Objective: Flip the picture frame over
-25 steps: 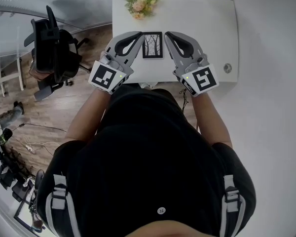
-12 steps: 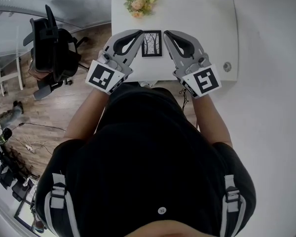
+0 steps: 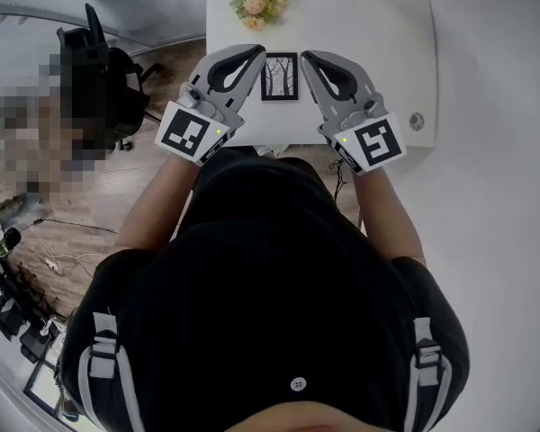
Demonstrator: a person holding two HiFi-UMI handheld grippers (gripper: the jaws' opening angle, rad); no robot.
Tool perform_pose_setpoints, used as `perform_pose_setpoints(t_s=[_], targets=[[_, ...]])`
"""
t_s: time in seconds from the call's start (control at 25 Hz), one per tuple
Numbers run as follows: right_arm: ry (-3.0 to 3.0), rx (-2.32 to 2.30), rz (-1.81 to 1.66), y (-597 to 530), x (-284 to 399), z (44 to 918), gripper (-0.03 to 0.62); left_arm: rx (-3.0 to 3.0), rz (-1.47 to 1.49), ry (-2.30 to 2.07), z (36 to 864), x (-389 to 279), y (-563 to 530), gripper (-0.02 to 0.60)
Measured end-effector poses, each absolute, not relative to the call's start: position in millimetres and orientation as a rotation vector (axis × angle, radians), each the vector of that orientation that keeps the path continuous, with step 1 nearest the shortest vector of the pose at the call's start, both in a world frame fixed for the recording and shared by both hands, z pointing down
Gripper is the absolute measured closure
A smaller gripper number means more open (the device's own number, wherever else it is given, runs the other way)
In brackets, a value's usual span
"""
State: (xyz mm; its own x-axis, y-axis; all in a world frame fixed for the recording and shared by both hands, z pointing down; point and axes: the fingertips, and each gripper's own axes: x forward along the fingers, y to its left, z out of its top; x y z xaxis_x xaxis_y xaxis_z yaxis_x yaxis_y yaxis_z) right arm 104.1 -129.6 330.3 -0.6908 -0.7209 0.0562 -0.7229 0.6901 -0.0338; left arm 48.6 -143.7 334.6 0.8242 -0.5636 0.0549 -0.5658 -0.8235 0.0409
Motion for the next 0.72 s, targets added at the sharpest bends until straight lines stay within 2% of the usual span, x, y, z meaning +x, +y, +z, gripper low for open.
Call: perform_pose_setpoints(t_s=[0.72], targets=[[-2.850,1.236,0.094,-128.4,104.3,333.1,0.586,2.954,0.086,-0.893,338.6,50.0,-138.2,0.580]])
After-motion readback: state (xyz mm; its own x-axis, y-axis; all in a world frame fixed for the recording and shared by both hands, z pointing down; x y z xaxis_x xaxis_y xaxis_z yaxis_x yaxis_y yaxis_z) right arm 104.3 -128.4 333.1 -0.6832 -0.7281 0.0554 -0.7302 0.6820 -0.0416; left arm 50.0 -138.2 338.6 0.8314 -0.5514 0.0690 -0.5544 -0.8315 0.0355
